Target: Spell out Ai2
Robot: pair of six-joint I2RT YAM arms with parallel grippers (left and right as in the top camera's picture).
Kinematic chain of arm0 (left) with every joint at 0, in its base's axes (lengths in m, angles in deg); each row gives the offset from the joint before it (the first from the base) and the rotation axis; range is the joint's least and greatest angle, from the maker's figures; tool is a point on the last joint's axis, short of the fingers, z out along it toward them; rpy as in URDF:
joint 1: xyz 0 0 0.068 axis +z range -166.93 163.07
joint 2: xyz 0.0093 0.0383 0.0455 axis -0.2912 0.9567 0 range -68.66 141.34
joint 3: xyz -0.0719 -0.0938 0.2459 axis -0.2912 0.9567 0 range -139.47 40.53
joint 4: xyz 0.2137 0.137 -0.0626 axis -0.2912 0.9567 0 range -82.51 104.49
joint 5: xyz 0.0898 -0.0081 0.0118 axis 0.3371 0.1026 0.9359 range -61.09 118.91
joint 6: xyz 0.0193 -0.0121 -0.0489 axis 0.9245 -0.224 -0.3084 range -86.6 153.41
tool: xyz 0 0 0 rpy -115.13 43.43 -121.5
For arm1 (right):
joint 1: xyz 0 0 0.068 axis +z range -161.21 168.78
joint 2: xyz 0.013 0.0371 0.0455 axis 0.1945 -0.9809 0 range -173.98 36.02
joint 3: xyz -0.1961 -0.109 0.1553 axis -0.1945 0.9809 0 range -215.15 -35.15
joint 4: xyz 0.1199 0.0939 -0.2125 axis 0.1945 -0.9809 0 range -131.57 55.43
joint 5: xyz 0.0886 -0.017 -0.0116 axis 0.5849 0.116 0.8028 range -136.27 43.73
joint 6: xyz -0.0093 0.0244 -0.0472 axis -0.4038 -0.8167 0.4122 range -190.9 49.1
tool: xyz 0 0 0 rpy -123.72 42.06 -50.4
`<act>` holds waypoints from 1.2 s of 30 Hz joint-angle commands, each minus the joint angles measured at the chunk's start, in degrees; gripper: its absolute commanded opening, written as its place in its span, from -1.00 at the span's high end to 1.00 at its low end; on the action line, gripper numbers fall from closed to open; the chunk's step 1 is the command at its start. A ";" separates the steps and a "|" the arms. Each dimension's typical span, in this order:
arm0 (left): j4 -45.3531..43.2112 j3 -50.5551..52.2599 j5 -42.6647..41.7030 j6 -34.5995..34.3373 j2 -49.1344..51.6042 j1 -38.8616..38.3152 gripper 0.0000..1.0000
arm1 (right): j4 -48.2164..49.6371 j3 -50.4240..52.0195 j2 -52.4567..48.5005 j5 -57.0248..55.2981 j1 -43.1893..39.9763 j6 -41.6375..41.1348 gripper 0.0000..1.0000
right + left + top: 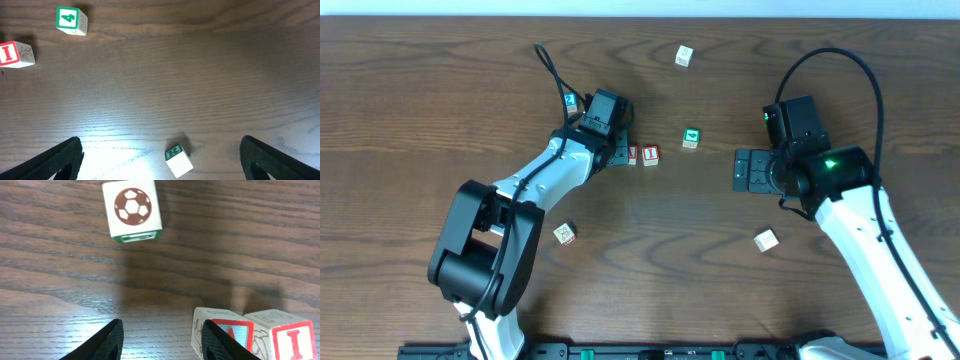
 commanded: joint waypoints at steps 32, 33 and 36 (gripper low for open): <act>-0.68 0.00 -2.34 -1.05 0.83 0.13 0.07 | 0.02 0.26 -0.24 -0.61 -0.15 -0.68 -0.99; -0.68 0.00 -2.62 -1.05 0.81 0.13 0.07 | 0.07 0.26 -0.24 -0.61 -0.15 -0.68 -0.98; -0.70 0.00 -3.61 -0.92 0.68 0.13 0.07 | 0.17 0.26 -0.24 -0.61 -0.15 -0.68 -0.98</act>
